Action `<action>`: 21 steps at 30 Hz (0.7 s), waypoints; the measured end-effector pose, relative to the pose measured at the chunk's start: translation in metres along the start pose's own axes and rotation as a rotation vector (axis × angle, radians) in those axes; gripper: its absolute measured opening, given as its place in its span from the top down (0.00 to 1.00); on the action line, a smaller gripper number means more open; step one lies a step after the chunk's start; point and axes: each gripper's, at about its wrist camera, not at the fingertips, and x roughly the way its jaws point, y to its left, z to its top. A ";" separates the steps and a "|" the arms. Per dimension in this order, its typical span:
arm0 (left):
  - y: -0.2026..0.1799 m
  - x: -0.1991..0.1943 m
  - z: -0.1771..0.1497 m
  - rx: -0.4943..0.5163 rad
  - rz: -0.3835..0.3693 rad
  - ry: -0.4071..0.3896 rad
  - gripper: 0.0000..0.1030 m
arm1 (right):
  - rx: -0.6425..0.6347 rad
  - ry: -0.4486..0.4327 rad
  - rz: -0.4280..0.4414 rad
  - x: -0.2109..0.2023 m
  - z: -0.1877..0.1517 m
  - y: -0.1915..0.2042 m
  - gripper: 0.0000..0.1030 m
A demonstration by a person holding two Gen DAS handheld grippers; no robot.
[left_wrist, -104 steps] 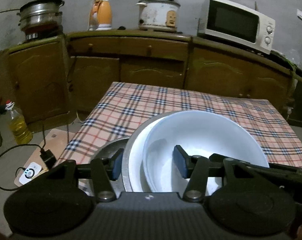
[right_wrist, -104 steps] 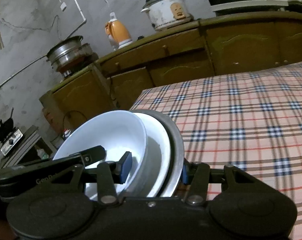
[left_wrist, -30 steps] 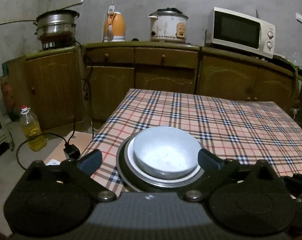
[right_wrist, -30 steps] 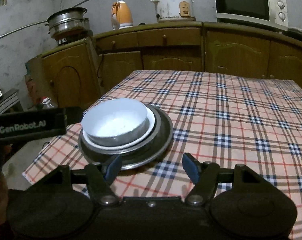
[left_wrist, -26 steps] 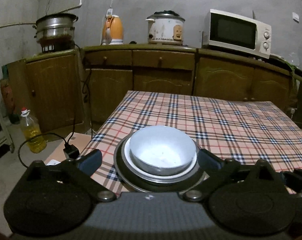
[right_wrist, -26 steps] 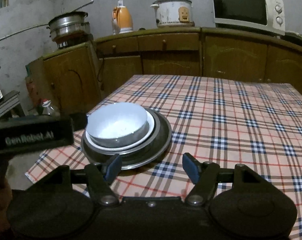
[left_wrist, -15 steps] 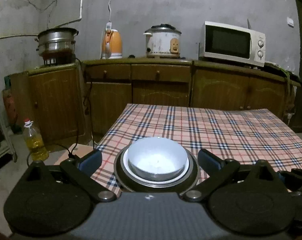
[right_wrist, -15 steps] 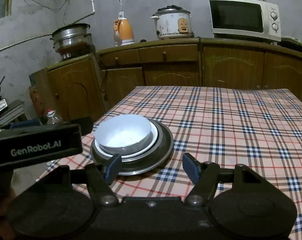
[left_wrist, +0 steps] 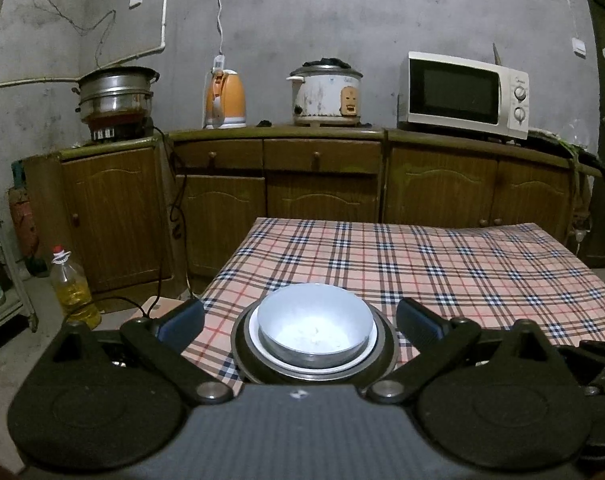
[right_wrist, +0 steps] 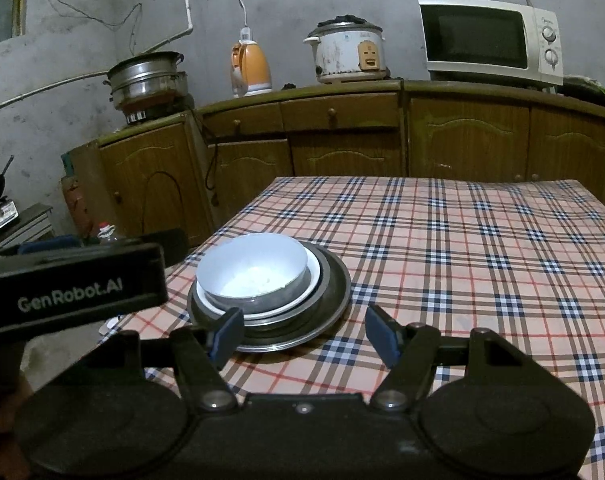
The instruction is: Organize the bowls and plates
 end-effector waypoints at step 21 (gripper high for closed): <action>0.004 -0.004 0.003 -0.004 -0.007 -0.017 0.00 | 0.006 0.000 0.005 0.000 0.000 0.002 0.22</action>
